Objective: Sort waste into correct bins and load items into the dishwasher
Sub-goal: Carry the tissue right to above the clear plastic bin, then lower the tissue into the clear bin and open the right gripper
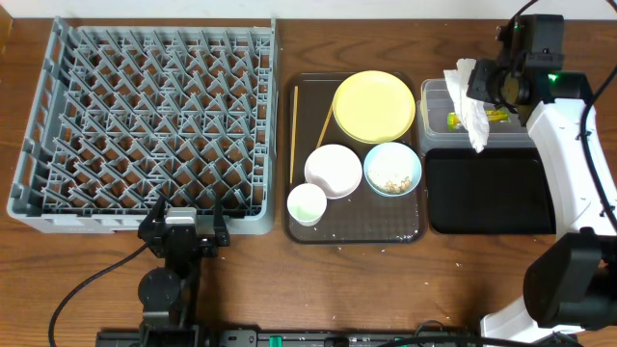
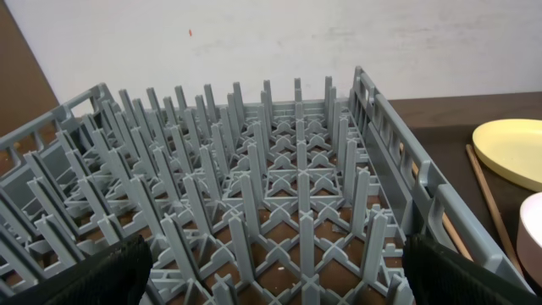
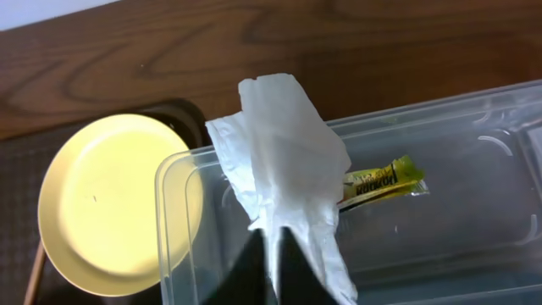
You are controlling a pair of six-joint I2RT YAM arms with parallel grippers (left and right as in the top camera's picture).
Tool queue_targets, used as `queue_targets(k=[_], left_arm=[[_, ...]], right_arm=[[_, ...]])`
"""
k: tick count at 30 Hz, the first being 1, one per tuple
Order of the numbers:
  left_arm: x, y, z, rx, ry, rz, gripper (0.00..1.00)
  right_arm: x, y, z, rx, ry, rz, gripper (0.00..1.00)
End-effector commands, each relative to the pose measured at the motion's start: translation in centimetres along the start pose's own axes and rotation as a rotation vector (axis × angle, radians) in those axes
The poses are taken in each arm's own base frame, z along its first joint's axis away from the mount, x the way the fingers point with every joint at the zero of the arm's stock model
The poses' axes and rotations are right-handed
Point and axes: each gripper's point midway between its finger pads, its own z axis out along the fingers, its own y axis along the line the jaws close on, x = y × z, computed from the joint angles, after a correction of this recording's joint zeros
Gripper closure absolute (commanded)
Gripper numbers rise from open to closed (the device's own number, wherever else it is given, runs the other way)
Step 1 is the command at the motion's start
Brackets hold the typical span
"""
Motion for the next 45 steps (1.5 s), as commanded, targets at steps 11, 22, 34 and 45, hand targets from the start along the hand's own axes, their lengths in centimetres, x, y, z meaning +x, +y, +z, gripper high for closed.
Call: queue_targets(k=[11,22,34,45], left_arm=[[1.8,0.3,0.1,-0.018,0.057,0.008,0.04],[1.8,0.3,0.1,-0.018,0.056,0.008,0.04],[1.8,0.3,0.1,-0.018,0.057,0.008,0.04],[1.8,0.3,0.1,-0.018,0.057,0.008,0.04]], right_arm=[[4.9,0.3,8.6,-0.004,0.187,-0.041,0.99],[5.0,-4.3,9.6,0.267,0.155,0.063,0.99],[5.6,-9.8,5.0,0.631,0.067,0.332,0.99],[3.1,-8.0,3.6,0.516,-0.034,0.466,0.92]])
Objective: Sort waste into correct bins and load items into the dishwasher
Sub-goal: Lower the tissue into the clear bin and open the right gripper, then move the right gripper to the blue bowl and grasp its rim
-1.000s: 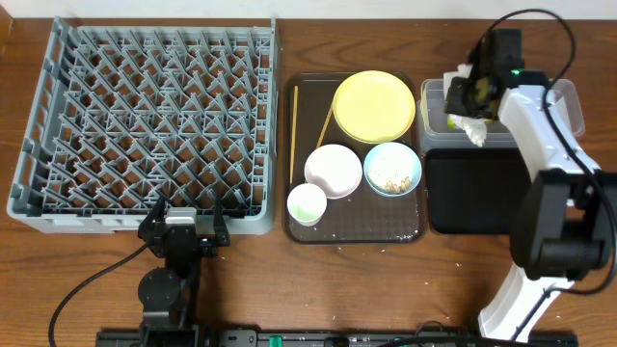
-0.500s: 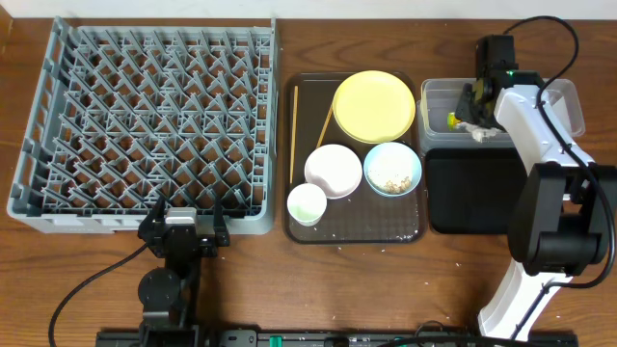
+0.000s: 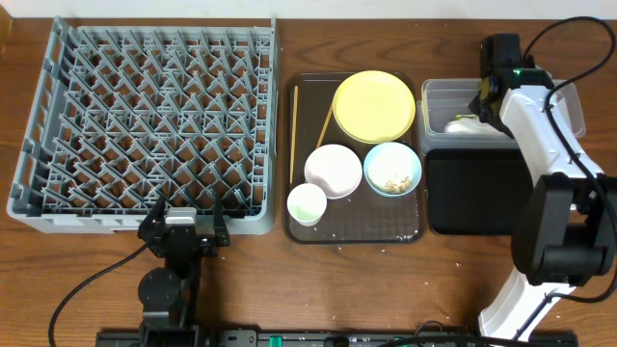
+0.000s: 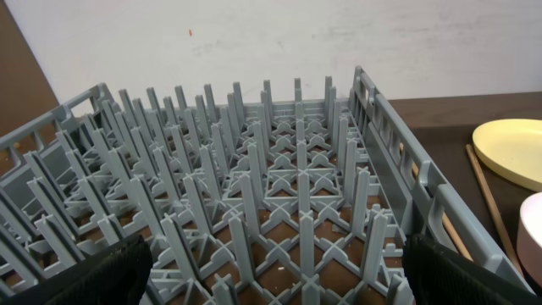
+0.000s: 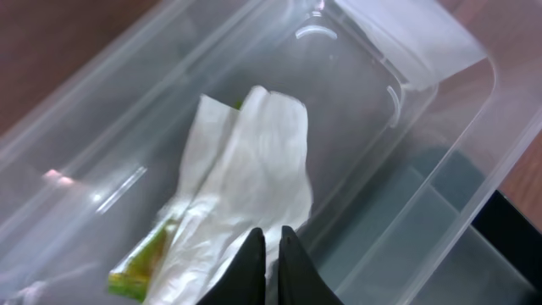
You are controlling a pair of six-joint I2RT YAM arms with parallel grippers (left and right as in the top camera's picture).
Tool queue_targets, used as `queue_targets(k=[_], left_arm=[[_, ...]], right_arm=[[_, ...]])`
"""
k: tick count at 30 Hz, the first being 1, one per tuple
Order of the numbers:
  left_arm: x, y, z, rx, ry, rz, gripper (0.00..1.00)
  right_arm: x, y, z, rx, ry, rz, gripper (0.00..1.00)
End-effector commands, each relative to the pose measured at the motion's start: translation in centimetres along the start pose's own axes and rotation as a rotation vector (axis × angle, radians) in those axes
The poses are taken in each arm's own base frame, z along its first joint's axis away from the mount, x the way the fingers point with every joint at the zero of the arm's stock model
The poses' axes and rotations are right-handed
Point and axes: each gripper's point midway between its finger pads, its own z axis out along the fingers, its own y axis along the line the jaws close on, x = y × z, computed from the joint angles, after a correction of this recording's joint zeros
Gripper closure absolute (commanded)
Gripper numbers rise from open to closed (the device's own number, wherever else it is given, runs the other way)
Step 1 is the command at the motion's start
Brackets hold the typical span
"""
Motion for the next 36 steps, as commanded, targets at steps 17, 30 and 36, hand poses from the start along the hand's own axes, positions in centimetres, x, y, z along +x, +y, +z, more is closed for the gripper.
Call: queue_targets(k=[17,30,36], left_arm=[[1.8,0.3,0.1,-0.018,0.056,0.008,0.04],[1.8,0.3,0.1,-0.018,0.057,0.008,0.04],[1.8,0.3,0.1,-0.018,0.057,0.008,0.04]], right_arm=[[1.3,6.7,-25.2,-0.970,-0.132,-0.554,0.78],[15.6,6.2,-25.9,-0.834,0.032,-1.144,0.91],[19.6,7.1,-21.4,-0.750,0.063,-1.173,0.76]])
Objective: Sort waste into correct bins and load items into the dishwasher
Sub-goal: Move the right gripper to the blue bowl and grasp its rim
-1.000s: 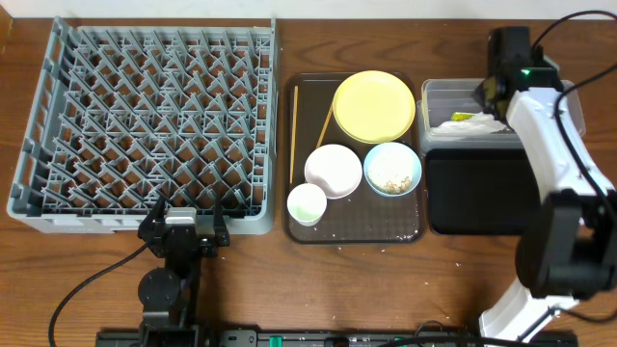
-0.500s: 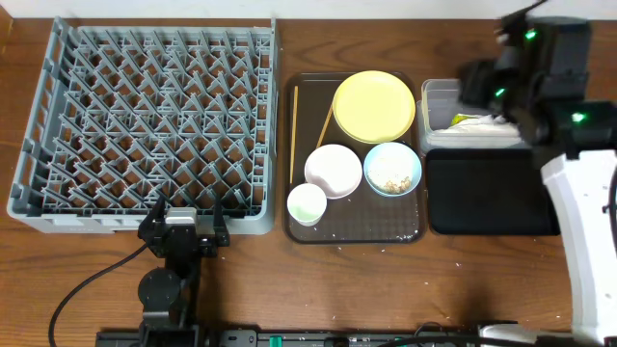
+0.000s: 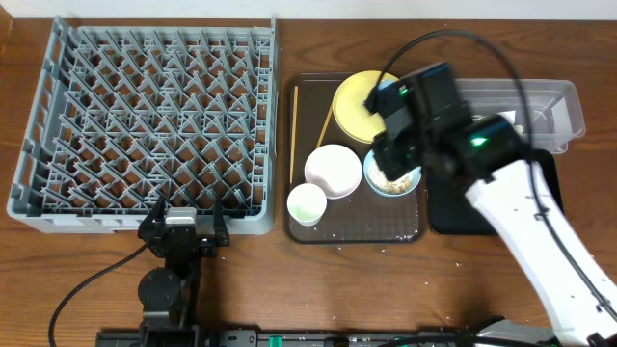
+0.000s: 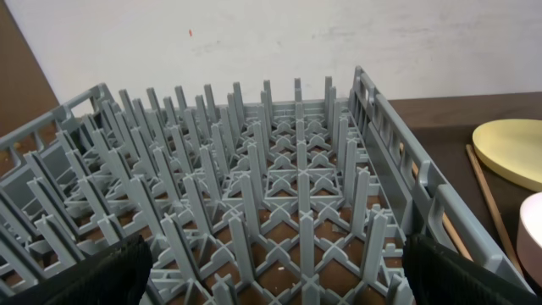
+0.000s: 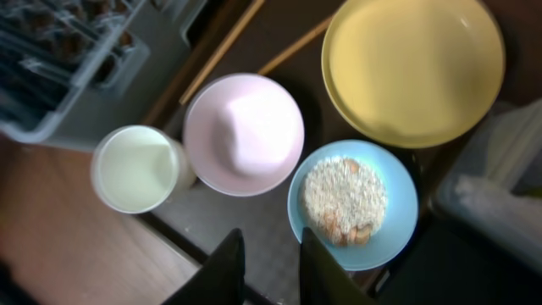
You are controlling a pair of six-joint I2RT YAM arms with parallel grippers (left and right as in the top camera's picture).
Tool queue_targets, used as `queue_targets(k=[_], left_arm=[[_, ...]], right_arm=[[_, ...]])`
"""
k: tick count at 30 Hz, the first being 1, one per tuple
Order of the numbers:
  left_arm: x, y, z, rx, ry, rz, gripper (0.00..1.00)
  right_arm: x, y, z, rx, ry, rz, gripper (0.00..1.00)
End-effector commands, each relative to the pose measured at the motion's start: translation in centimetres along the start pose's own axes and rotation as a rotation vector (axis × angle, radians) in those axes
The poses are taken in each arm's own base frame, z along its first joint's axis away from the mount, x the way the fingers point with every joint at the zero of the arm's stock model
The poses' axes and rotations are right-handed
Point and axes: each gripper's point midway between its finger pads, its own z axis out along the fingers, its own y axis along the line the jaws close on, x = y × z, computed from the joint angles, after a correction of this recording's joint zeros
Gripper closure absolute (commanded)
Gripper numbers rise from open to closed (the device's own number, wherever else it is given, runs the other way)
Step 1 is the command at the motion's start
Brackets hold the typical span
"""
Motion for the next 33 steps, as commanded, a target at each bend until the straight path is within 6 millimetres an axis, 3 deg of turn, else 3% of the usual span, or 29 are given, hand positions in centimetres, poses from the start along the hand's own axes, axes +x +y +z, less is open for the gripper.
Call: queue_targets(k=[1,7,12,27,30,33], left_arm=[[1.8,0.3,0.1,-0.018,0.056,0.008,0.04],[1.8,0.3,0.1,-0.018,0.056,0.008,0.04],[1.8,0.3,0.1,-0.018,0.056,0.008,0.04],[1.8,0.3,0.1,-0.018,0.056,0.008,0.04],[1.8,0.3,0.1,-0.018,0.056,0.008,0.04],[1.8,0.3,0.1,-0.018,0.056,0.008,0.04]], right_arm=[[2.9,-1.4,3.9,0.068,0.086,0.007,0.71],[6.1,-3.0,8.0,0.124,0.125,0.013,0.39],[7.9,-3.4,10.0,0.132,0.156,-0.032,0.35],[12.7,-4.3,15.6,0.137,0.327,-0.107,0.49],[12.9,-5.0,16.0,0.173,0.339,-0.108,0.59],[12.7,-5.6,16.0,0.207,0.334,-0.105,0.77]])
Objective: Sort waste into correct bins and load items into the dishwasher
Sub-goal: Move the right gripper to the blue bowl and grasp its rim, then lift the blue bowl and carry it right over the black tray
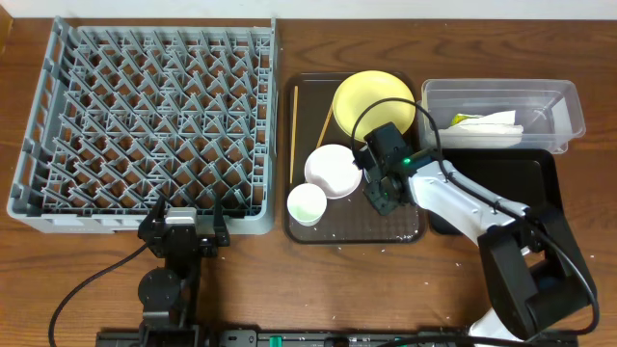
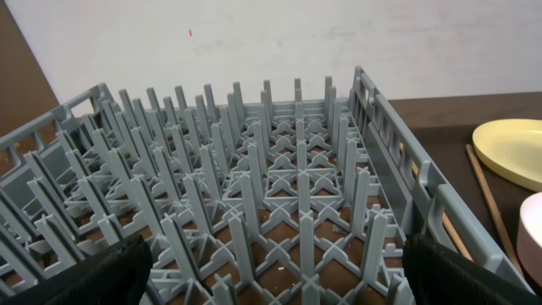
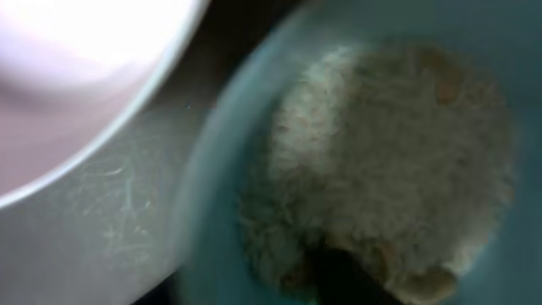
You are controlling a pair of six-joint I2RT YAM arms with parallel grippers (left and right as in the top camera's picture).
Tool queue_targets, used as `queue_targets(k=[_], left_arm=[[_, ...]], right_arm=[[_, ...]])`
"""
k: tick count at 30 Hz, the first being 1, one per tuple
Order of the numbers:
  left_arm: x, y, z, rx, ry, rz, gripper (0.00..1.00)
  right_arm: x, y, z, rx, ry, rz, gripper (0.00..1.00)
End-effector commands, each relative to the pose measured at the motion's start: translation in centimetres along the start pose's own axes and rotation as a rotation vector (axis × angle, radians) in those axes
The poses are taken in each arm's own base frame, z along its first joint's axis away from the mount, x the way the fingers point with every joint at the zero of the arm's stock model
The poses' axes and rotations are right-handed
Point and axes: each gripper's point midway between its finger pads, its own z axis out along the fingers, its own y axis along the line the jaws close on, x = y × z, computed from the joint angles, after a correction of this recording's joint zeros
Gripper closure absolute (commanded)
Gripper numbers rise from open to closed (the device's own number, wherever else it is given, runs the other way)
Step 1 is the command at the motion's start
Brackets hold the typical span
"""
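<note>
Filling the right wrist view is a blue bowl (image 3: 212,195) of crumbly food leftovers (image 3: 381,161). My right gripper (image 3: 246,284) is open, low over the bowl, with one finger in the food and the other outside the rim. In the overhead view this gripper (image 1: 384,193) hides the bowl. On the dark tray (image 1: 405,231) also stand a white bowl (image 1: 333,169), a pale cup (image 1: 307,204), a yellow plate (image 1: 371,101) and chopsticks (image 1: 294,116). A tissue (image 1: 492,123) and a wrapper lie in the clear bin (image 1: 569,111). My left gripper (image 2: 288,284) is open at the grey dish rack (image 1: 145,125).
A black bin (image 1: 501,198) lies right of the tray, below the clear bin. The right arm stretches over the black bin's left part. The rack fills the table's left half, and the left arm sits at its front edge.
My right gripper was high above the tray, looking down on the bowls and cup. Now it is down at the blue bowl with its fingers astride the rim. The left arm is unchanged.
My right gripper held a white tissue above the clear bin. Then it was down inside the bin with the tissue beside the wrapper. Later the tissue lay in the bin and the gripper hung over the tray; now it is at the blue bowl.
</note>
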Motion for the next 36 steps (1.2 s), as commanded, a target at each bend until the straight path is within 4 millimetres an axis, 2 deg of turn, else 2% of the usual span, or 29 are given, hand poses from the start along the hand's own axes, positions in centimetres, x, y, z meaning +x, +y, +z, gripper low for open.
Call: queue_targets(k=[1,6,20,23,29,36], left_arm=[[1.8,0.3,0.1,-0.018,0.055,0.008,0.04],[1.8,0.3,0.1,-0.018,0.056,0.008,0.04],[1.8,0.3,0.1,-0.018,0.056,0.008,0.04],[1.8,0.3,0.1,-0.018,0.056,0.008,0.04],[1.8,0.3,0.1,-0.018,0.056,0.008,0.04],[1.8,0.3,0.1,-0.018,0.056,0.008,0.04]], right_arm=[[0.4,-1.0,0.3,0.057,0.016,0.005,0.83],[-0.1,-1.1,0.1,0.061,0.001,0.021,0.98],[-2.0,-1.5,-2.6,0.069,-0.092,0.061,0.93],[-2.2,-1.5,-3.0,0.067,-0.105,0.063,0.99],[-2.5,-1.0,-3.2,0.055,-0.115,0.075,0.99],[-4.9,0.1,-4.9,0.027,-0.171,0.075,0.99]])
